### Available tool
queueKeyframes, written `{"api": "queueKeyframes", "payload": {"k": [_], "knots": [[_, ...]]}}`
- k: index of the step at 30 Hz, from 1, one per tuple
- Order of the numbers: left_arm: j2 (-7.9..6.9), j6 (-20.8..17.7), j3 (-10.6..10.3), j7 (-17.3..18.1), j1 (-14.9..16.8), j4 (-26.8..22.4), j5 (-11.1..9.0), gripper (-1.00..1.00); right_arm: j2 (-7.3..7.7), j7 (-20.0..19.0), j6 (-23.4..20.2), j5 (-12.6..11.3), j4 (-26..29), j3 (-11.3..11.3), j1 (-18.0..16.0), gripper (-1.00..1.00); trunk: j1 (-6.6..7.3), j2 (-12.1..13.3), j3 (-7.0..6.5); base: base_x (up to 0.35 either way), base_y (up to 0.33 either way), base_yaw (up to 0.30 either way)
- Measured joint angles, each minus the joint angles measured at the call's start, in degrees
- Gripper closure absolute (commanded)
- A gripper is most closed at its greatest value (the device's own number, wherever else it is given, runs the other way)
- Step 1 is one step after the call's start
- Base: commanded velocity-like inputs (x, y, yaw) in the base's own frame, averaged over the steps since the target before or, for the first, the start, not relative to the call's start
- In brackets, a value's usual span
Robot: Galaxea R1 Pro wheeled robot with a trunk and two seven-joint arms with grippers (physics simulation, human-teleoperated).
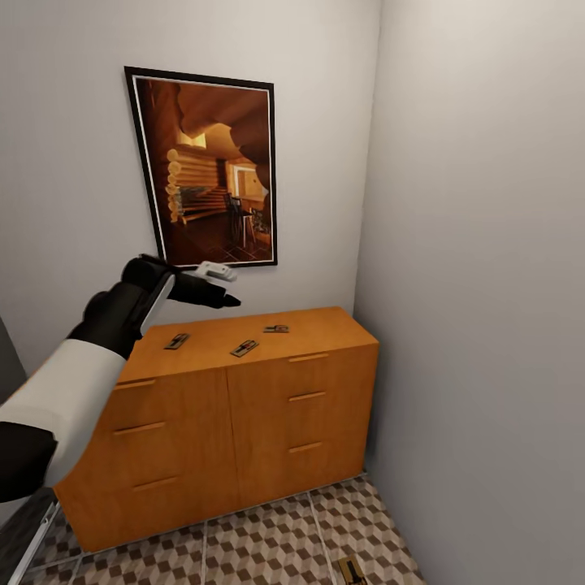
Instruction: Take the four mousetraps from the cabinet in the bathroom and place them on the bathroom floor. Make sure all four end up on the same floor surface, and ensure that at least two of them are either under or directly next to the same bathroom sink.
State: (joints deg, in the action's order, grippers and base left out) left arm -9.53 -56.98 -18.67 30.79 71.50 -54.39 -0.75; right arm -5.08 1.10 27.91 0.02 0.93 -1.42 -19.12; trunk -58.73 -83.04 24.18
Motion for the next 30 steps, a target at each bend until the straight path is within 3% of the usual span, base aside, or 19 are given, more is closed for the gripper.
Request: {"api": "queueKeyframes", "payload": {"k": [18,30], "knots": [[-0.69,0.1,0.0,-0.1,-0.2,5.6,1.2,-1.0,0.03,0.0,-0.1,0.0,0.0,0.0,0.0,1.0,0.0,0.0,0.0,0.0,0.0,0.0],[-0.41,0.7,-0.1,-0.1,-0.4,6.0,1.6,-1.0,0.0,0.0,-0.1,0.0,0.0,0.0,0.0,1.0,0.0,0.0,0.0,0.0,0.0,0.0]]}}
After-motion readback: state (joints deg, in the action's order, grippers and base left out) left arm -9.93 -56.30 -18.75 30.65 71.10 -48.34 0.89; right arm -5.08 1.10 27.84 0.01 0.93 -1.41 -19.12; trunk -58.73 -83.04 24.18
